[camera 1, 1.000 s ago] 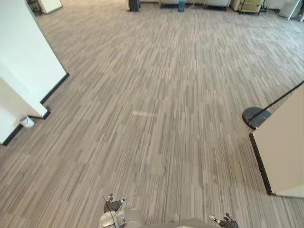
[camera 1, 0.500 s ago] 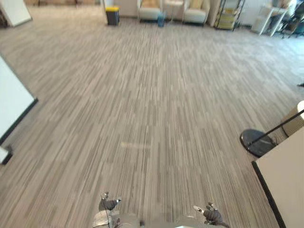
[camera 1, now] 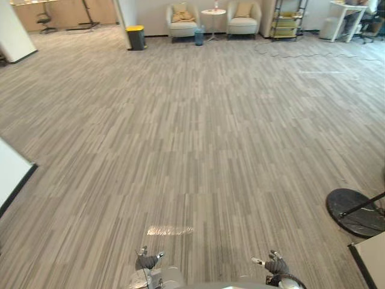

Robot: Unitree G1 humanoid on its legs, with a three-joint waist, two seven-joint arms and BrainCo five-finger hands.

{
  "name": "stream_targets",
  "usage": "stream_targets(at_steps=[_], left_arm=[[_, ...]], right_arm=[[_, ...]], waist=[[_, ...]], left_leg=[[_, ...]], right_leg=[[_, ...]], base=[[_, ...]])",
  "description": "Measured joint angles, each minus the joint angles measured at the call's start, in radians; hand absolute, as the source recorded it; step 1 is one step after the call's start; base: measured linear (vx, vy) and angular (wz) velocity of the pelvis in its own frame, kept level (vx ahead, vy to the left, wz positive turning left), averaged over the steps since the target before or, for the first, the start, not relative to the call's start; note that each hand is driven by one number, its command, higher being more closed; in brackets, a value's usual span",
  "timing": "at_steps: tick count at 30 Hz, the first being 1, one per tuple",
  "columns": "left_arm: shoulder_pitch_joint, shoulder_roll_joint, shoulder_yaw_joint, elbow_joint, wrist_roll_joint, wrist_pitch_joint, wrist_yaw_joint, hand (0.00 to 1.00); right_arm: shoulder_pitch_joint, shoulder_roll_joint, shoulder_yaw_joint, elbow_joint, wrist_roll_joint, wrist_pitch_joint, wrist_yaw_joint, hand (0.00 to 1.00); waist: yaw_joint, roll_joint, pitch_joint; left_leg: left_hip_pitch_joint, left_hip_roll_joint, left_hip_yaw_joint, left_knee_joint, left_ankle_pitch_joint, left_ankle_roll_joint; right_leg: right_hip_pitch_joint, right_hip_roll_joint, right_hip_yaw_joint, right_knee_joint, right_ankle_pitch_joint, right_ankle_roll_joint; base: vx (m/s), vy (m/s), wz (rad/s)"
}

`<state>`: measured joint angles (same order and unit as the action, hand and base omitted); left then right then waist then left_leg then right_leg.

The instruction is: Organize washtable

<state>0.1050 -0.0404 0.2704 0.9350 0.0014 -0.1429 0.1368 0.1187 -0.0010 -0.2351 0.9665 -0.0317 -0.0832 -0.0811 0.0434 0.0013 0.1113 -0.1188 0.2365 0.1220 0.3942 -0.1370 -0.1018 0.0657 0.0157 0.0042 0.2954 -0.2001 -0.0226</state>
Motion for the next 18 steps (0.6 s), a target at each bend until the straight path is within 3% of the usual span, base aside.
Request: stream_targets(at_steps=[1,3,5,8,14,18], left_arm=[[0.000,-0.005,-0.009,0.001,-0.011,0.000,-0.001,0.00],[-0.017,0.022,-0.038,0.013,-0.031,-0.007,-0.002,0.00],[-0.019,0.032,-0.063,0.013,-0.031,-0.021,-0.005,0.00],[-0.018,0.044,-0.082,0.029,-0.031,-0.024,-0.007,0.00],[-0.022,0.044,-0.083,0.071,-0.032,-0.032,-0.015,0.00],[-0.014,0.042,-0.083,0.113,-0.032,-0.037,-0.030,0.00]], right_arm=[[0.002,-0.006,0.000,0.000,0.000,-0.002,-0.004,0.00],[0.005,0.015,-0.001,0.011,0.002,-0.006,-0.006,0.00],[0.006,0.033,-0.003,0.026,0.000,-0.008,-0.006,0.00],[0.006,0.035,-0.003,0.039,-0.001,-0.007,-0.004,0.00],[0.007,0.027,-0.004,0.047,0.002,-0.007,-0.002,0.00],[0.006,0.010,-0.010,0.050,0.002,-0.008,-0.002,0.00]], waist=[[-0.001,0.014,-0.006],[-0.004,-0.033,-0.015],[-0.003,-0.054,-0.022],[-0.001,-0.058,-0.027],[-0.005,-0.049,-0.042],[-0.007,-0.015,-0.051]], left_leg=[[0.007,-0.002,-0.024,-0.081,0.070,-0.016],[0.053,-0.050,0.014,-0.151,0.073,-0.008],[0.077,-0.082,0.040,-0.187,0.076,-0.004],[0.132,-0.100,0.079,-0.253,0.088,0.014],[0.171,-0.115,0.094,-0.396,0.150,0.029],[0.205,-0.117,0.090,-0.487,0.204,0.029]], right_leg=[[0.001,0.007,0.005,0.000,-0.009,0.014],[0.011,-0.052,0.027,-0.011,-0.016,0.045],[0.022,-0.087,0.030,-0.035,-0.005,0.063],[0.036,-0.103,0.049,-0.062,0.036,0.094],[0.034,-0.104,0.047,-0.117,0.064,0.090],[0.034,-0.093,0.041,-0.131,0.065,0.089]], base=[[0.33,0.242,-0.56],[0.32,0.216,-0.27],[0.23,0.173,-0.14],[0.15,0.142,-0.19],[0.03,0.015,-0.05],[-0.04,-0.053,0.00]])
